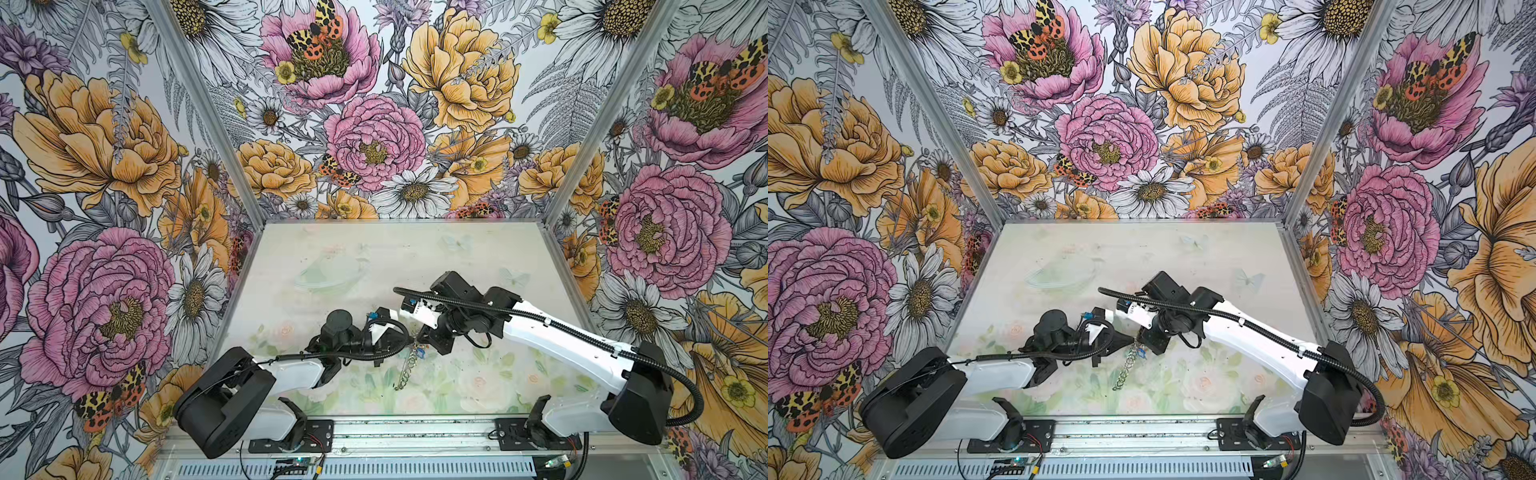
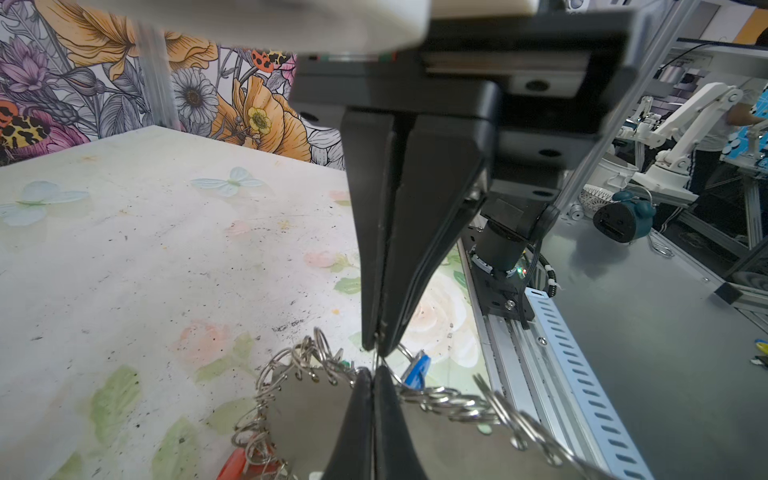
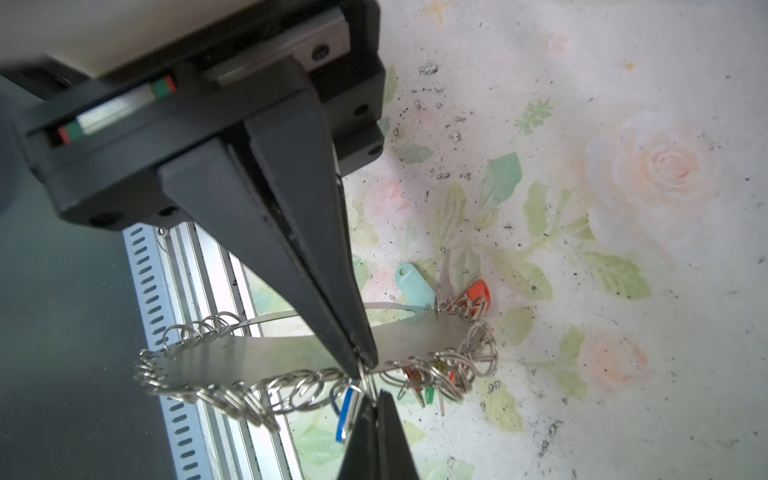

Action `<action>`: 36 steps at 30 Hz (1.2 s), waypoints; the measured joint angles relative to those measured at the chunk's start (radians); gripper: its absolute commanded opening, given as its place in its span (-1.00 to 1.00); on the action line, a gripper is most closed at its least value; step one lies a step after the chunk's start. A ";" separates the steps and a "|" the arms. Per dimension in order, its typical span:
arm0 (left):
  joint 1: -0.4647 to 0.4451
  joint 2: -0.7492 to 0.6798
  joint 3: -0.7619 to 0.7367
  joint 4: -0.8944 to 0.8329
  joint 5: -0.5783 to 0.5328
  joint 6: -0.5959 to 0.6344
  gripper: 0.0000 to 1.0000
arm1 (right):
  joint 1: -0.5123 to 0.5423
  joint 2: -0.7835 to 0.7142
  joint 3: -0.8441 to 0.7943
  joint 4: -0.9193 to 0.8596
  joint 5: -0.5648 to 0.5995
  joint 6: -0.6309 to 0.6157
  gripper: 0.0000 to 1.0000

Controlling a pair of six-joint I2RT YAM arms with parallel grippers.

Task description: Put the keys on the keyring

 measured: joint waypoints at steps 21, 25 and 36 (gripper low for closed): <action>-0.007 0.088 -0.007 0.161 -0.039 -0.076 -1.00 | -0.112 -0.165 -0.239 0.264 -0.055 0.109 -0.68; -0.007 0.103 -0.007 0.194 -0.038 -0.080 -1.00 | -0.112 -0.185 -0.314 0.335 -0.082 0.139 -0.71; -0.005 0.158 -0.012 0.312 -0.019 -0.131 -1.00 | -0.112 -0.241 -0.362 0.455 -0.147 0.161 -0.71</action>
